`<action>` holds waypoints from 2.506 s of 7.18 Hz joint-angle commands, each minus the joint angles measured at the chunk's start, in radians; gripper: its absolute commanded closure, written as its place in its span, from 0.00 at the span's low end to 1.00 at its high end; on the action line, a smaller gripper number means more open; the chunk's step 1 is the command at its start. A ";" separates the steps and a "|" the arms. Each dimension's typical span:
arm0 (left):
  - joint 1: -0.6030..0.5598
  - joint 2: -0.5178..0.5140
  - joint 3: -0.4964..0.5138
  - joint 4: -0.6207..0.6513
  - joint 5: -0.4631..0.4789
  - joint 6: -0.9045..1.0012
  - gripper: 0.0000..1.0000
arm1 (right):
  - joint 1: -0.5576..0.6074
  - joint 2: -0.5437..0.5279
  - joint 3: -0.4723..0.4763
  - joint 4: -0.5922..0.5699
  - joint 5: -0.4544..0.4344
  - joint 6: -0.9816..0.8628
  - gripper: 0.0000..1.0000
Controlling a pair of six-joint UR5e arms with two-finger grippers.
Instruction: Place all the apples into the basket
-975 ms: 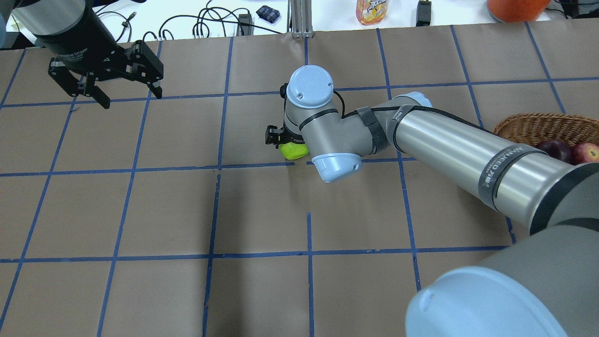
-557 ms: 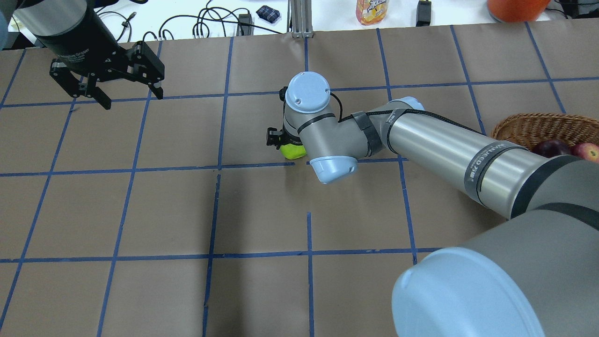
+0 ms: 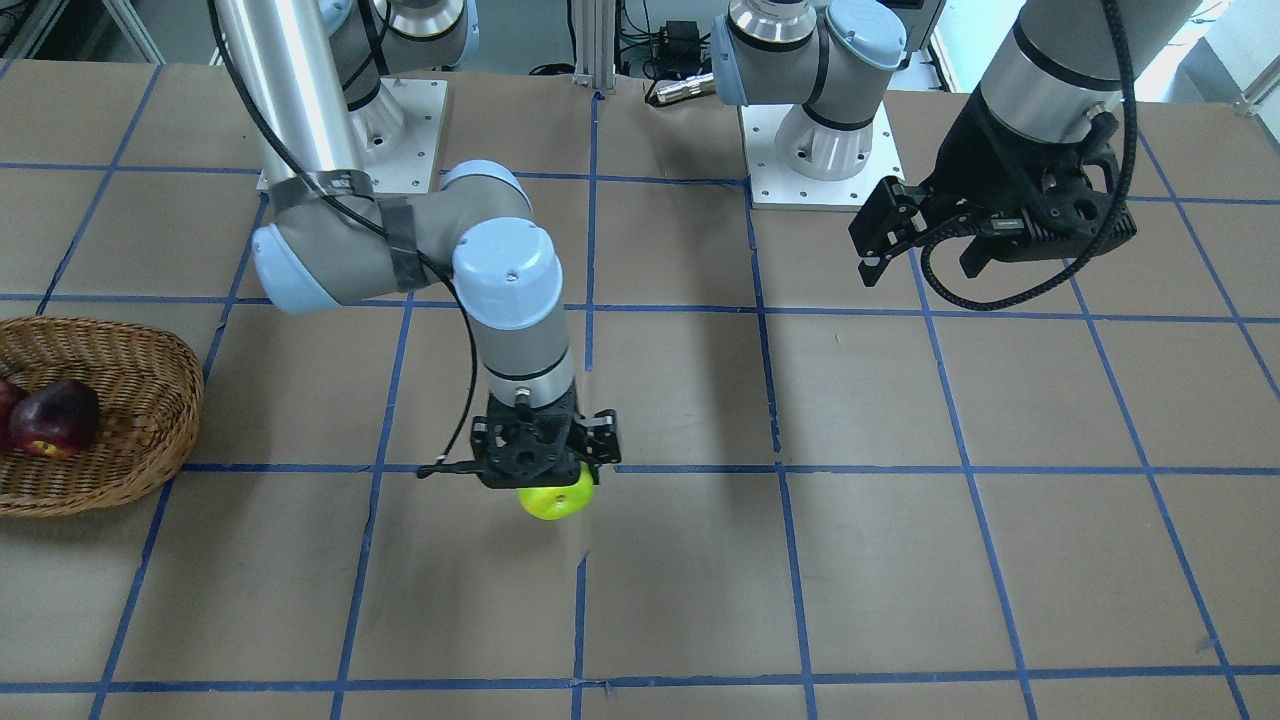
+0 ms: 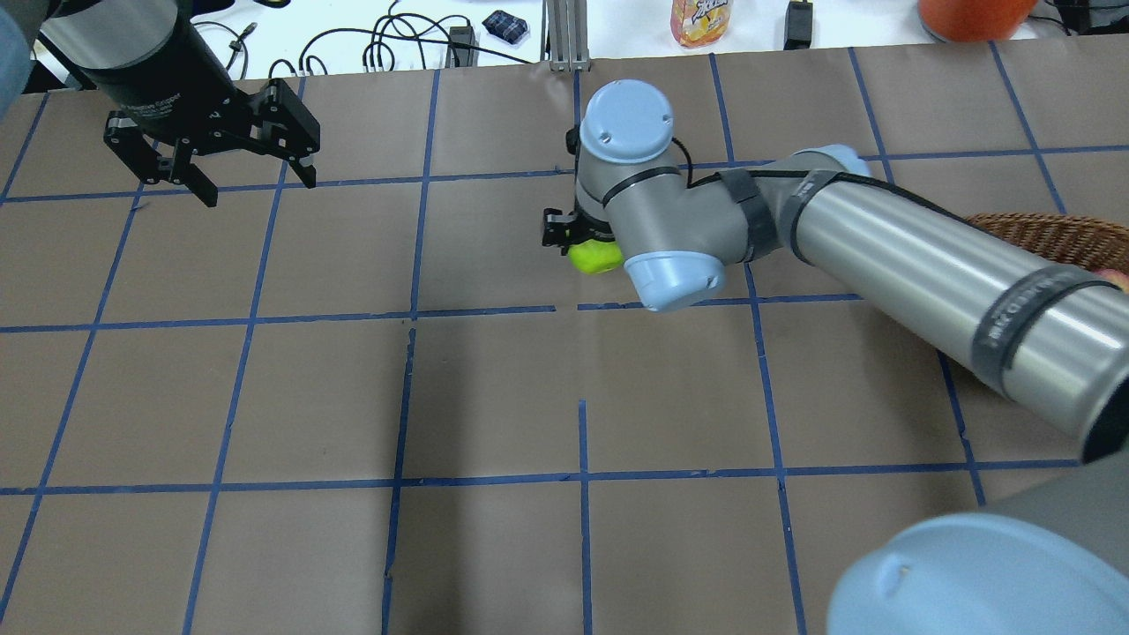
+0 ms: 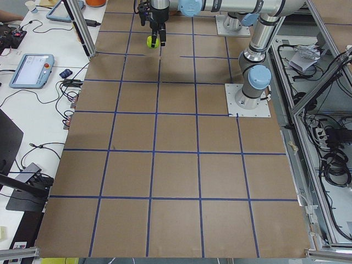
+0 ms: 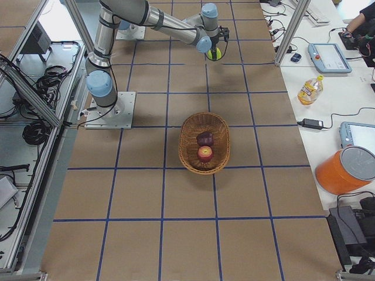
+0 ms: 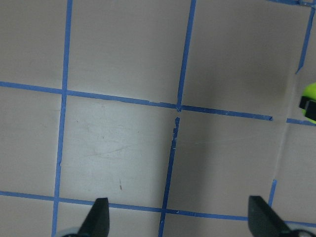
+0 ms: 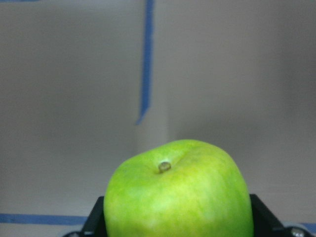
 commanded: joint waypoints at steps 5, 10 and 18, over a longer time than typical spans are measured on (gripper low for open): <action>-0.018 0.000 0.004 0.001 0.007 -0.063 0.00 | -0.651 -0.263 0.283 -0.003 -0.045 -0.912 0.54; -0.028 -0.003 -0.002 0.005 0.005 -0.062 0.00 | -0.846 -0.226 0.291 0.012 0.095 -1.072 0.00; -0.036 0.038 -0.020 0.011 -0.010 0.032 0.00 | -0.612 -0.453 -0.166 0.994 0.084 -0.621 0.00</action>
